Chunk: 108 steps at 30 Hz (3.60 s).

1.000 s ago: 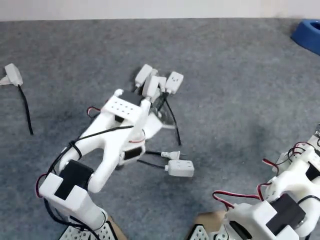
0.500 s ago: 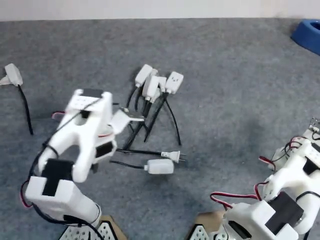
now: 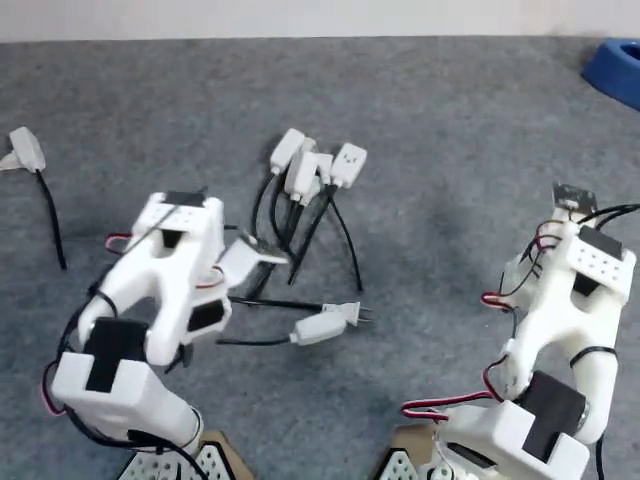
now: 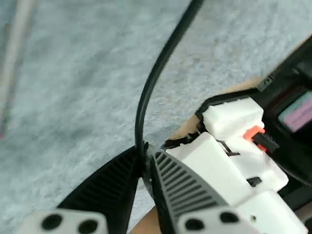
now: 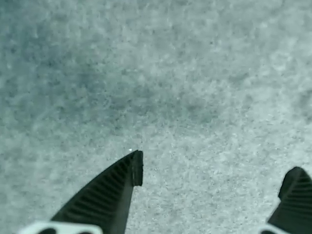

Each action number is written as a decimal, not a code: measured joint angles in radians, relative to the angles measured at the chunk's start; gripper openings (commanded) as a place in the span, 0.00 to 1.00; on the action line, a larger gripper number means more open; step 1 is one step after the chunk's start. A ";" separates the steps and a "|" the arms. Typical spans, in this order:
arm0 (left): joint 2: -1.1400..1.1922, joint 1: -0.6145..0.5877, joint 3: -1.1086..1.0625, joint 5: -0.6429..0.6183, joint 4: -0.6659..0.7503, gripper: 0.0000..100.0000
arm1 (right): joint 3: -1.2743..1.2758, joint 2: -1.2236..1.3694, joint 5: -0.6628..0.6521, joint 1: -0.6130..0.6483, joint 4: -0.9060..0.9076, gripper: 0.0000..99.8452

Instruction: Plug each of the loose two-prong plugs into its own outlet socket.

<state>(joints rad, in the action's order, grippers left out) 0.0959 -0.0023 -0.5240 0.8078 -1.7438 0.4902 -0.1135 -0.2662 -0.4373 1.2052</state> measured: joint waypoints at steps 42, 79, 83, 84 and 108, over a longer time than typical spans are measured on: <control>0.000 -0.253 0.451 0.091 0.002 0.19 | -0.008 0.000 0.038 0.034 0.005 0.42; 0.568 0.608 0.914 -0.371 -0.009 0.14 | -0.008 0.009 -0.018 -0.239 -0.147 0.42; 0.476 0.634 0.784 -0.402 0.014 0.14 | -0.008 0.009 -0.018 -0.239 -0.147 0.42; 0.459 0.635 0.756 -0.405 0.025 0.14 | -0.008 0.009 -0.018 -0.239 -0.147 0.42; 0.143 0.014 0.709 -0.474 0.072 0.14 | -0.141 0.009 -0.107 0.575 0.150 0.29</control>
<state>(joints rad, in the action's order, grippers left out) 0.2386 0.0115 0.1849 0.3337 -1.6717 0.3491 -0.1043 -0.3736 0.1381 1.3556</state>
